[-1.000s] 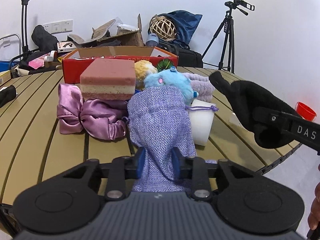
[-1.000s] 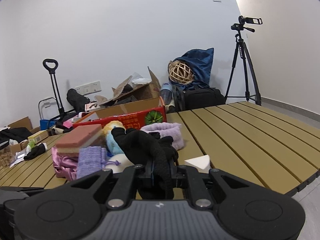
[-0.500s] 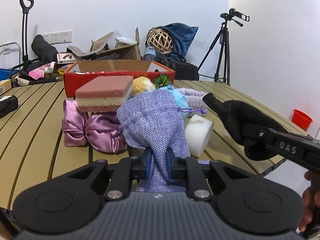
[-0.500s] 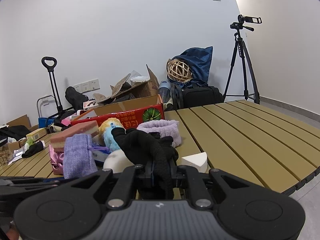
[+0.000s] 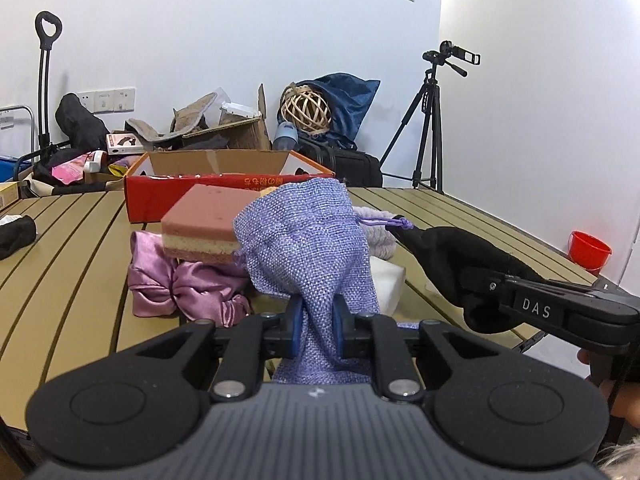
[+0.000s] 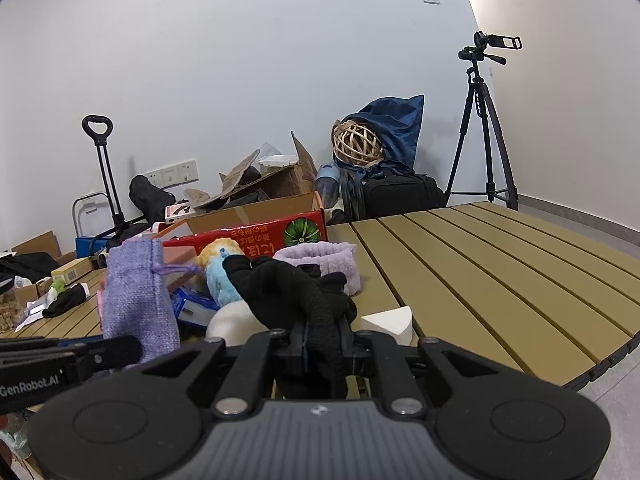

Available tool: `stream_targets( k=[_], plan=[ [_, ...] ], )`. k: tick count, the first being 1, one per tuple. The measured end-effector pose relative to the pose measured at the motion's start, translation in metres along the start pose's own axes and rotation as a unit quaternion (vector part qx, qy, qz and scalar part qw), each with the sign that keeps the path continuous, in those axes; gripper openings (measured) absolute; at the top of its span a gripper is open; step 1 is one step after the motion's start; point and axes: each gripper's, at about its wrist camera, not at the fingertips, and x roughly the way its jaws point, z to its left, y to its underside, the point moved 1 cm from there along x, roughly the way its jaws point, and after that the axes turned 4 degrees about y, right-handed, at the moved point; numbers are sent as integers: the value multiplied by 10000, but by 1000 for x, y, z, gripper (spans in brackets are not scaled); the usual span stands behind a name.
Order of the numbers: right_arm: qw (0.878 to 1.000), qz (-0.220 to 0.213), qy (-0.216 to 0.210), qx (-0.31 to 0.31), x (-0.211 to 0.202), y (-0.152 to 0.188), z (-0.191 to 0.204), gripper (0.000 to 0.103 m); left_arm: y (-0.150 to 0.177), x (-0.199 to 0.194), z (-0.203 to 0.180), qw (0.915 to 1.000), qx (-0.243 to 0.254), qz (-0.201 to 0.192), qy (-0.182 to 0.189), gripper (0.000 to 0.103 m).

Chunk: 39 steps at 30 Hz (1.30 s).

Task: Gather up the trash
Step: 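Carry the purple pouch and black glove down over the black bin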

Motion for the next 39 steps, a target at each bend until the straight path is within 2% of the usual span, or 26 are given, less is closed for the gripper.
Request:
stream_targets(
  k=[18, 28, 39],
  plan=[
    [9992, -192, -261, -230, -43, 2, 14, 11, 3, -45, -2, 9997, -117, -133, -160, 16],
    [9992, -41, -298, -270, -77, 18, 23, 11, 17, -81, 0, 9992, -337, 12, -215, 16],
    [9982, 307, -264, -445, -111, 47, 28, 11, 33, -112, -3, 9992, -232, 155, -278, 16]
  ],
)
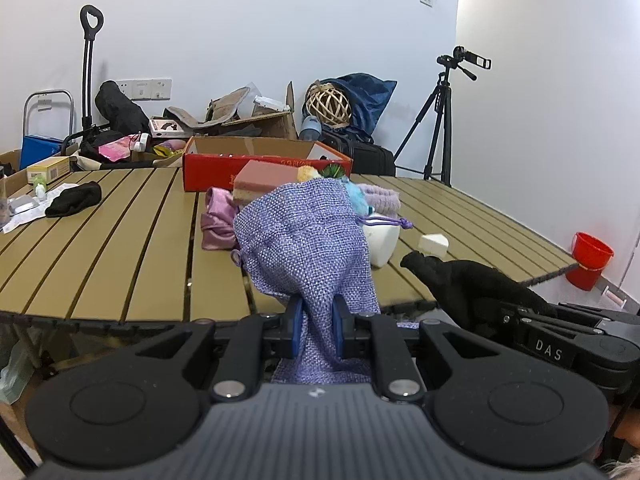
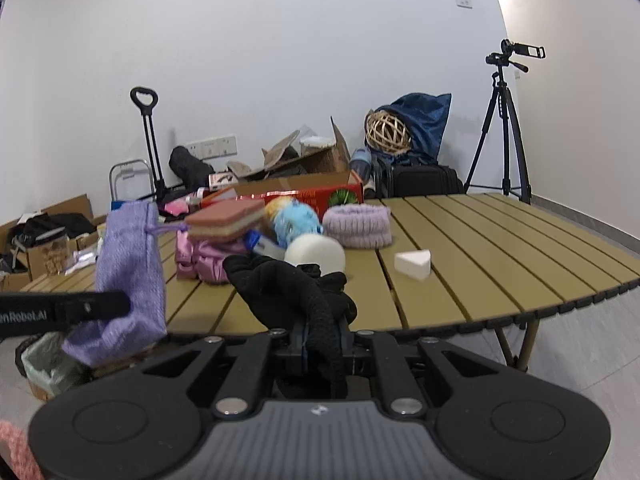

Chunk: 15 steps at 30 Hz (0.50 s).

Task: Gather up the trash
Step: 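Carry the purple pouch and black glove down over the black bin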

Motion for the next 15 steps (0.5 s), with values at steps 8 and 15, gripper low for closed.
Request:
stream_targets(
  k=[8, 15],
  plan=[
    [9994, 347, 8, -78, -13, 25, 1, 11, 23, -15, 4, 9996, 91, 241, -137, 16],
    [9975, 679, -7, -172, -18, 48, 5, 11, 44, -23, 12, 9979, 95, 564, -288, 16]
  ],
)
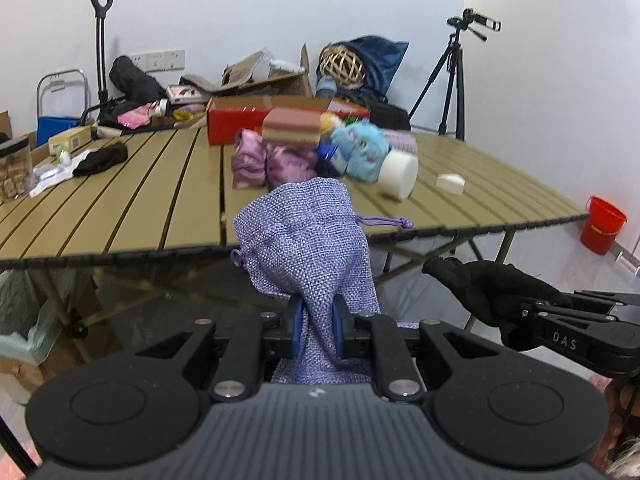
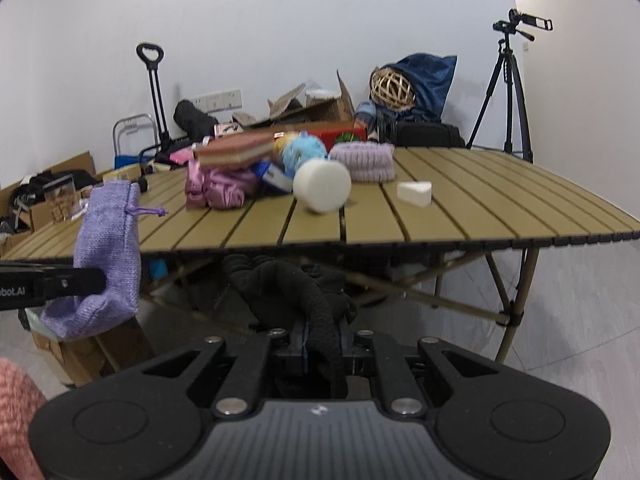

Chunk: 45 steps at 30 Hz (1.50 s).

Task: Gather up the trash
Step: 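Carry the purple pouch and black glove down over the black bin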

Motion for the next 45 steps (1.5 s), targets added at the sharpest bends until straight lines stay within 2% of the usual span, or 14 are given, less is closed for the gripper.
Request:
stream_targets(
  k=[9, 24, 33, 45],
  plan=[
    [9988, 463, -20, -158, 5, 27, 7, 11, 31, 5, 20, 9983, -65, 520, -267, 16],
    [9917, 1182, -18, -505, 28, 55, 23, 11, 64, 32, 59, 9884, -445, 1293, -658, 16],
    [9856, 1533, -31, -714, 52, 62, 35, 11, 74, 50, 81, 9809, -711, 1635, -781, 16],
    [9787, 1823, -139, -936, 96, 65, 54, 11, 74, 72, 99, 9733, -865, 1874, -1004, 16]
  ],
)
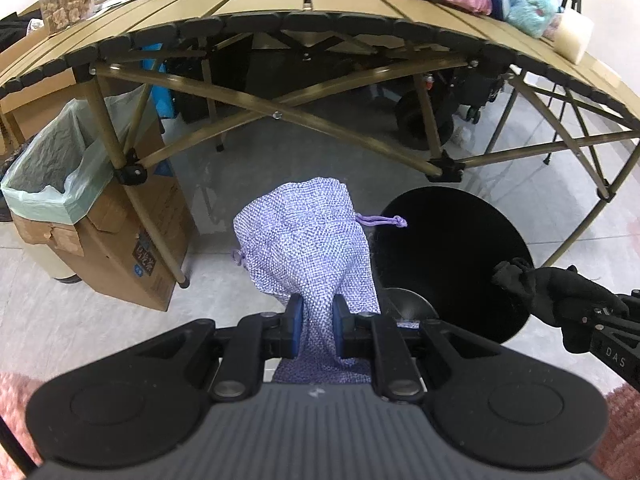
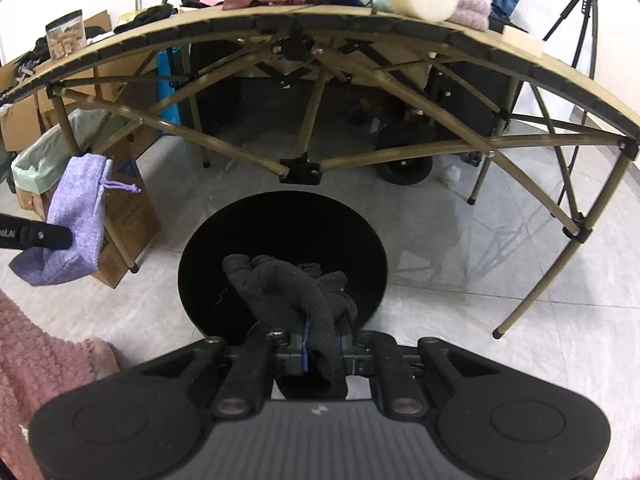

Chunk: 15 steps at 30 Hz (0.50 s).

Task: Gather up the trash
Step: 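Carry the purple pouch and black glove down over the black bin, then open the right gripper to drop the black glove into the bin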

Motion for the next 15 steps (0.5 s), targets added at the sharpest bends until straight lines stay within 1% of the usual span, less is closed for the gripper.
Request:
stream_targets(
  k=[6, 12, 14, 15],
  plan=[
    [9999, 13, -85, -122, 21, -14, 12, 11, -7, 10, 6, 9998, -98, 87, -180, 16],
    [9996, -6, -121, -265, 40, -27, 22, 11, -14, 25, 5, 9995, -62, 135, -286, 16],
    [9995, 40, -126, -285, 48, -30, 24, 13, -13, 29, 5, 9993, -54, 212, -287, 16],
    [9995, 58, -126, -283, 51, -31, 23, 15, -13, 31, 5, 9993, -52, 235, -283, 16]
  ],
)
